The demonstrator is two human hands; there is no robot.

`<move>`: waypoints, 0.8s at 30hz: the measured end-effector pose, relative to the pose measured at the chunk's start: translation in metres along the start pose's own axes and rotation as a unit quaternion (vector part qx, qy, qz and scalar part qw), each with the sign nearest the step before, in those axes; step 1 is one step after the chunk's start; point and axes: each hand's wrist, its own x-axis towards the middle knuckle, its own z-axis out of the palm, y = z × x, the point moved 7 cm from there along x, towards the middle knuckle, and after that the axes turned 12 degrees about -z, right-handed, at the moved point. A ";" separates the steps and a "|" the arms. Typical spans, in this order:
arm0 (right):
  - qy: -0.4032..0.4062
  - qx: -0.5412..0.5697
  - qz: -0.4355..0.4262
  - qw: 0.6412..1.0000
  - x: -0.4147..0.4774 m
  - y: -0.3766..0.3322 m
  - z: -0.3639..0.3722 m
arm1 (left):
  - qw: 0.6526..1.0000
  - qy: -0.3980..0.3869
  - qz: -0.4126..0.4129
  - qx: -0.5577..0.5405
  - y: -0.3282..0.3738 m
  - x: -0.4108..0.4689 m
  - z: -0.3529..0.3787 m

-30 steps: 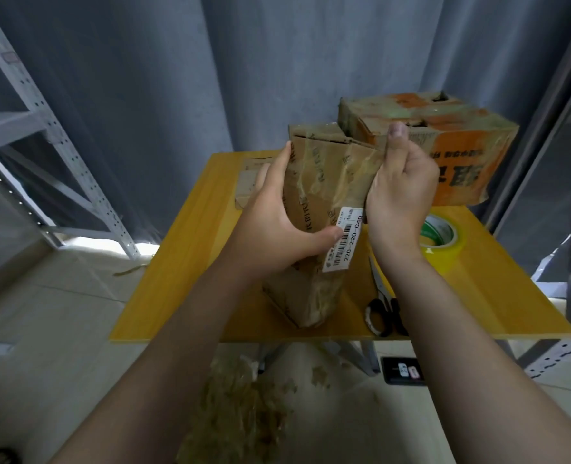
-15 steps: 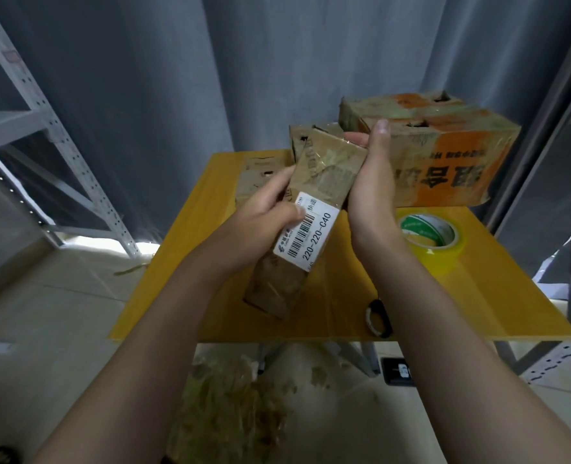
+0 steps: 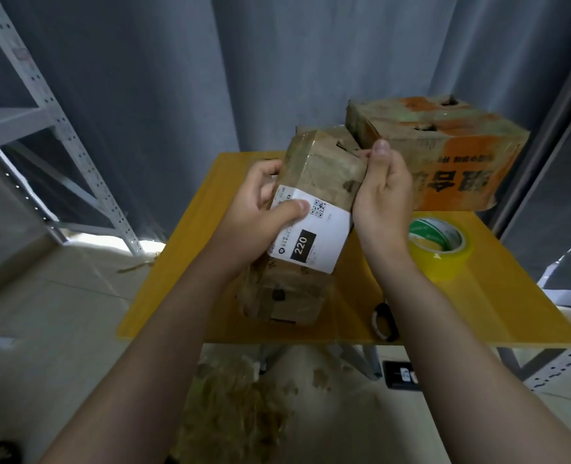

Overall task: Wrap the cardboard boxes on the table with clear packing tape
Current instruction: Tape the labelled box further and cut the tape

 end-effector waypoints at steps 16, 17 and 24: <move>-0.501 0.045 0.215 0.837 -0.107 0.004 0.137 | 0.921 0.220 -0.106 -0.302 -0.063 0.017 -0.150; -0.490 0.057 0.226 0.840 -0.109 0.004 0.143 | 0.921 0.217 -0.112 -0.302 -0.065 0.018 -0.153; -0.381 0.138 0.320 0.856 -0.099 0.023 0.180 | 0.942 0.196 -0.179 -0.205 -0.082 0.036 -0.160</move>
